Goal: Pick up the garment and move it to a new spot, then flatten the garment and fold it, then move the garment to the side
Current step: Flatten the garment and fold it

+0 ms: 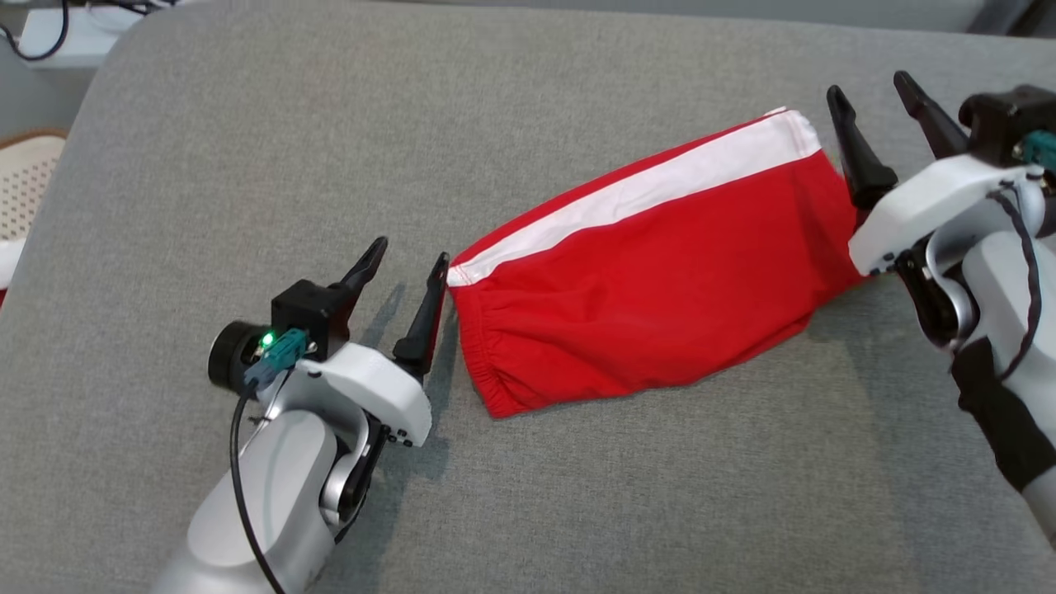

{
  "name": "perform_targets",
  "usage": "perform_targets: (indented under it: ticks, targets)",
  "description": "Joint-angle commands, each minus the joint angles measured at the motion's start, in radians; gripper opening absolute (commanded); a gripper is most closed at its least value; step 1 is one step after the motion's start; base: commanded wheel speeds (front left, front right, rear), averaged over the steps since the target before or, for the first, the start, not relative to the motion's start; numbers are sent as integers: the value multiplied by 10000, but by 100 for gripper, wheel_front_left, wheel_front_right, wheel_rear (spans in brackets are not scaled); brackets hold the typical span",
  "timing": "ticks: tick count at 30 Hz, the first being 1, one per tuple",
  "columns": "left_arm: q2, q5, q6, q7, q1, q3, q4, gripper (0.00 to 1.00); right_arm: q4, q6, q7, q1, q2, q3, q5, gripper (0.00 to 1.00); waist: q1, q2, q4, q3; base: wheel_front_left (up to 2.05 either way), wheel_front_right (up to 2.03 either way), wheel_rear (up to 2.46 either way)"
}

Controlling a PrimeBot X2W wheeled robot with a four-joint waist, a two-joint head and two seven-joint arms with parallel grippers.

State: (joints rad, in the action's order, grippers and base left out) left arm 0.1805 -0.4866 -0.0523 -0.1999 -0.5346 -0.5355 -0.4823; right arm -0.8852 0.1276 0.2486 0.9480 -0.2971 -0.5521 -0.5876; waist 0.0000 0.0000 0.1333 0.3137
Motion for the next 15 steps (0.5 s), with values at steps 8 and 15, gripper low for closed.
perform_targets:
  ticks: [8, 15]
  targets:
    - [402, -201, -418, -504, 1050, 804, 980, 100, 2115, 31, 130, -2631, 318, 1862, 1419, 100, 0, 0, -473, -1073, 0, 0, 0]
    - [471, -85, -702, -609, 2153, 1306, 1867, 100, 3716, 31, 131, -4500, 794, 3195, 2295, 100, 0, 0, -715, -1706, 0, 0, 0]
